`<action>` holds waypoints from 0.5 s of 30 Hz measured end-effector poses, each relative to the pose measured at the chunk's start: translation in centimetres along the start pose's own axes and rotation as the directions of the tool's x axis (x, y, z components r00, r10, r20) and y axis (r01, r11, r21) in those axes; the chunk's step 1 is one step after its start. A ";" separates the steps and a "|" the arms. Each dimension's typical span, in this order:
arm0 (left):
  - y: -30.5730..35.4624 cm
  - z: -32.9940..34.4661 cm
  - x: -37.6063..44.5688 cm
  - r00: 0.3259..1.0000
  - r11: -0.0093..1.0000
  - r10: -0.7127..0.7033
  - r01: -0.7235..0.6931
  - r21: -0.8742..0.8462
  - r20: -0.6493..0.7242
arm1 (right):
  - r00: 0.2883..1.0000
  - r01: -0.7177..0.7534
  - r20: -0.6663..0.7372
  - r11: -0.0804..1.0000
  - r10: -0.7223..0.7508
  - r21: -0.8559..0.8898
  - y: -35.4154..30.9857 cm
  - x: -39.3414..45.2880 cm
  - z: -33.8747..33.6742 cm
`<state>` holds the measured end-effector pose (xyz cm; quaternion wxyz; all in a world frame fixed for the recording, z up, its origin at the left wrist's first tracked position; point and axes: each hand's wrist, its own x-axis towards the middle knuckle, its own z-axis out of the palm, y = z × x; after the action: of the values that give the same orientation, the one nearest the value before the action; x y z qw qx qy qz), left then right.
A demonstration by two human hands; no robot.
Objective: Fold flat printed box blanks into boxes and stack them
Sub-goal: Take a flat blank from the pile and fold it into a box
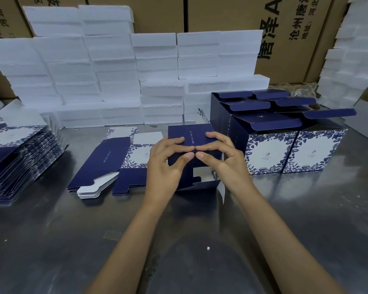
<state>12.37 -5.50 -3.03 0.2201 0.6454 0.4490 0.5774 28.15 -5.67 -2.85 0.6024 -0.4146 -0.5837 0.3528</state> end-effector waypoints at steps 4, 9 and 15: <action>-0.4 -1.1 0.5 0.995 1.000 -0.010 0.012 -0.018 0.101 | 0.997 -0.018 0.080 1.000 0.017 0.013 0.1 0.2 -0.9; -0.1 -1.0 0.4 0.997 0.999 -0.017 0.020 -0.038 0.074 | 0.999 0.018 0.052 1.000 -0.017 -0.005 0.3 0.3 -1.1; -0.2 -2.0 0.7 0.989 0.993 -0.033 0.049 -0.108 0.148 | 0.997 -0.029 0.069 0.998 0.026 0.048 0.8 0.5 -1.7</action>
<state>10.36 -5.28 -2.38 0.2999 0.6631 0.4120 0.5483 29.91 -5.06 -3.31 0.5874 -0.3954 -0.5893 0.3892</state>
